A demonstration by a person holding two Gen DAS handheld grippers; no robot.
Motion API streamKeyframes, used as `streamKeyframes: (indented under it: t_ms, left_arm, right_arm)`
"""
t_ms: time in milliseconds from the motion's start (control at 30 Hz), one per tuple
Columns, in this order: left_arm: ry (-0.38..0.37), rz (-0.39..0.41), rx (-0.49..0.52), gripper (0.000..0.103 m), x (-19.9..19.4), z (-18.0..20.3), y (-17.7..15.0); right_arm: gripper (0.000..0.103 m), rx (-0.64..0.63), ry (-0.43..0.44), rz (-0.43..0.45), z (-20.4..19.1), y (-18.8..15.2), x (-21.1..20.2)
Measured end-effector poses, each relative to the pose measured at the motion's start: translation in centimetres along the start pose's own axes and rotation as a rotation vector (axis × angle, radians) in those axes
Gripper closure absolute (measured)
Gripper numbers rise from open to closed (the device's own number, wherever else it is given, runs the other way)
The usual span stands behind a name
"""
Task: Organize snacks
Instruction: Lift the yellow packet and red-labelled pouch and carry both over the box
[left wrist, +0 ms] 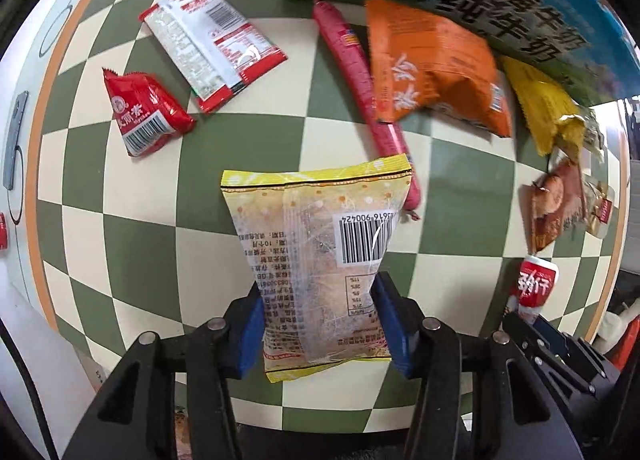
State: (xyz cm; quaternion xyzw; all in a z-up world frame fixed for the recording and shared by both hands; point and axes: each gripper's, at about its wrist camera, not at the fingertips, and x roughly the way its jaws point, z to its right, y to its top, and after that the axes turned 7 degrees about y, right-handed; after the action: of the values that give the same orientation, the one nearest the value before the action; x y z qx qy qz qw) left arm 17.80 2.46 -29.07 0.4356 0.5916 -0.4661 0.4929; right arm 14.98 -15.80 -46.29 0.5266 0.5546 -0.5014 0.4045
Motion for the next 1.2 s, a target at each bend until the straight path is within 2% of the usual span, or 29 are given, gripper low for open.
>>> streamKeyframes:
  t_ms: [233,500,700,800,900,967,1100,1200]
  left_arm:
    - [-0.022,0.037,0.028,0.055,-2.4,1.1,-0.2]
    - [-0.077,0.196,0.094,0.055,-11.2,3.2,-0.2]
    - [-0.143,0.304,0.145,0.055,-18.7,3.1,5.0]
    - [-0.154,0.339,0.156,0.055,-21.3,3.5,8.4]
    - [-0.158,0.353,0.15,0.055,-22.8,3.8,11.2]
    - [-0.155,0.355,0.137,0.055,-23.6,3.9,13.8]
    - [-0.12,0.339,0.11,0.055,-23.8,3.9,20.1]
    - [-0.086,0.315,0.098,0.055,-22.9,3.8,24.1]
  right_arm:
    - [0.071,0.04,0.077,0.039,1.6,0.2,-1.7]
    - [0.071,0.033,0.155,0.117,1.3,1.8,-7.0]
    - [0.071,0.015,0.227,0.194,2.6,4.6,-12.5]
    - [0.071,0.008,0.279,0.23,2.7,6.6,-16.1]
    - [0.071,-0.011,0.308,0.287,3.1,8.8,-19.7]
    - [0.071,-0.023,0.311,0.321,2.7,11.5,-21.7]
    - [0.071,-0.045,0.279,0.381,2.2,16.9,-25.1]
    - [0.071,-0.042,0.253,0.39,2.2,21.8,-25.8]
